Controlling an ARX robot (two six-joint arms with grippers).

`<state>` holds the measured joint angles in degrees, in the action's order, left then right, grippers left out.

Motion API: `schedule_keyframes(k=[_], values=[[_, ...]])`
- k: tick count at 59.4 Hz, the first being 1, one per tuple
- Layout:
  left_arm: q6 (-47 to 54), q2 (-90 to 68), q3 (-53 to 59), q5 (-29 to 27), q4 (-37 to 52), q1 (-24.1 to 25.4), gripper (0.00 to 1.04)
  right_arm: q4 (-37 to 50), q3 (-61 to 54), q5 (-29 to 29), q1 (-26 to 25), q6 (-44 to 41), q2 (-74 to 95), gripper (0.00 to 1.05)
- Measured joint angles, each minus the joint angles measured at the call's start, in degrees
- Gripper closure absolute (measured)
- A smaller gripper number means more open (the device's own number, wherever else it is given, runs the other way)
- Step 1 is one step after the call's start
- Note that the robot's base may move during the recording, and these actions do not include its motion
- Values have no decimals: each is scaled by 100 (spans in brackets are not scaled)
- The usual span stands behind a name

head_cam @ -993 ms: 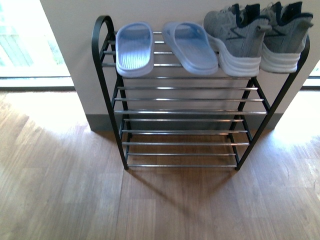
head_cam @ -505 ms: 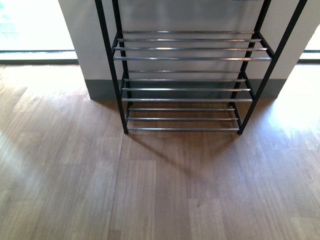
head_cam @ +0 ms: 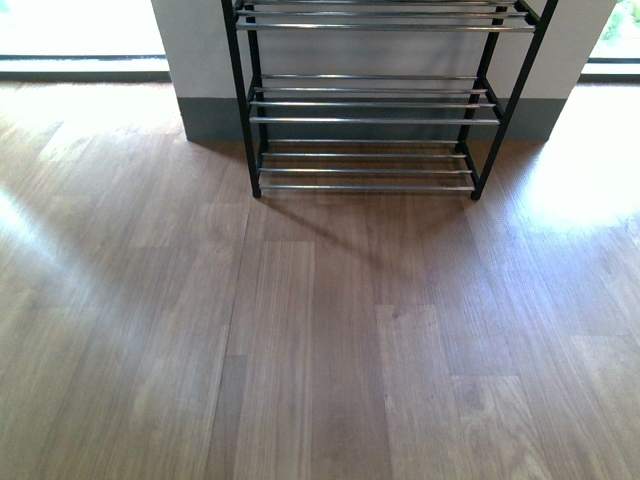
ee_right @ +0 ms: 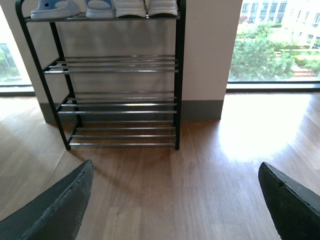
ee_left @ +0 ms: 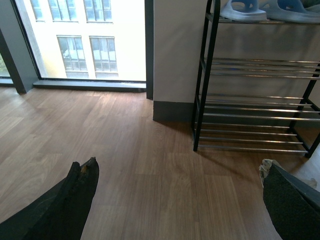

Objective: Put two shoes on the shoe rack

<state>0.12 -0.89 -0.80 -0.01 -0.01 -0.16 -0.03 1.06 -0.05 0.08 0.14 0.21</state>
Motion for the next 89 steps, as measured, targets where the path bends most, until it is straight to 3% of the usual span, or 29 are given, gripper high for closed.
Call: schedule_keyframes(k=[89], values=[[0,0,0,0,0,-2,9,0,0,11,0,0,0,9]])
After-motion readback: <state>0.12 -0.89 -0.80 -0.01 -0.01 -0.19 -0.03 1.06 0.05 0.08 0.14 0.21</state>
